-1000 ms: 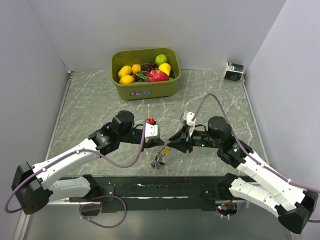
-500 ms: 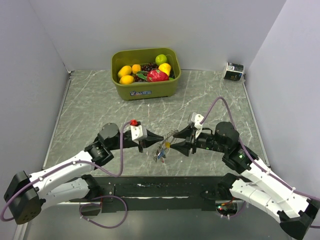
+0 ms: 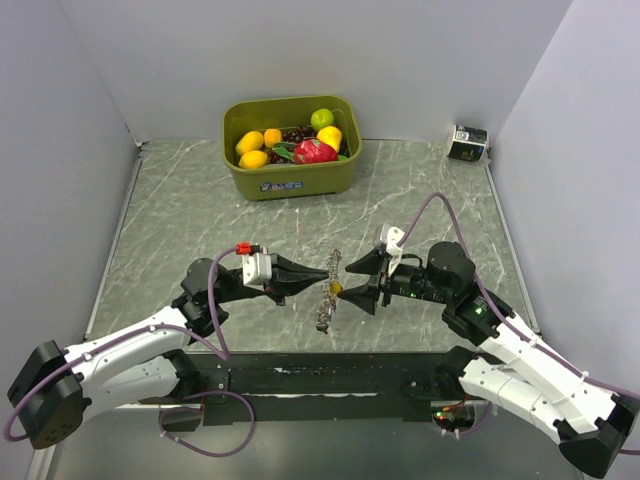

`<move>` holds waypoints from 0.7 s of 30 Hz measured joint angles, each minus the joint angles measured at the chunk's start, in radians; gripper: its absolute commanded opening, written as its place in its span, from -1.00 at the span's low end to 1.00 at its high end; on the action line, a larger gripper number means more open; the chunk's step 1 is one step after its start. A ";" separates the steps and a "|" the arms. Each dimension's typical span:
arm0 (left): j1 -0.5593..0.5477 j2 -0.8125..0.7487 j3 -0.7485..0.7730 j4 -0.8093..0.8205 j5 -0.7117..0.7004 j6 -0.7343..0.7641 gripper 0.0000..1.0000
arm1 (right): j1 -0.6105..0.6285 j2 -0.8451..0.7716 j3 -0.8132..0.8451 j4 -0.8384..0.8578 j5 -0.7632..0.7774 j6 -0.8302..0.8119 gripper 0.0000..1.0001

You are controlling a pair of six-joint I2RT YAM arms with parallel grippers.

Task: Put the keys on the keyring

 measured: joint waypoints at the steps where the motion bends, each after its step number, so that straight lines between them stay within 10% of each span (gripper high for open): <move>1: 0.000 0.005 0.000 0.011 0.009 -0.002 -0.98 | 0.000 0.000 0.000 0.002 0.000 0.000 0.37; 8: 0.000 0.035 0.001 0.018 0.045 -0.014 -0.98 | 0.000 -0.011 -0.005 0.019 0.001 0.001 0.35; 21: 0.000 0.042 0.018 0.017 0.070 -0.017 -0.98 | 0.000 0.027 -0.014 0.034 -0.021 0.000 -0.48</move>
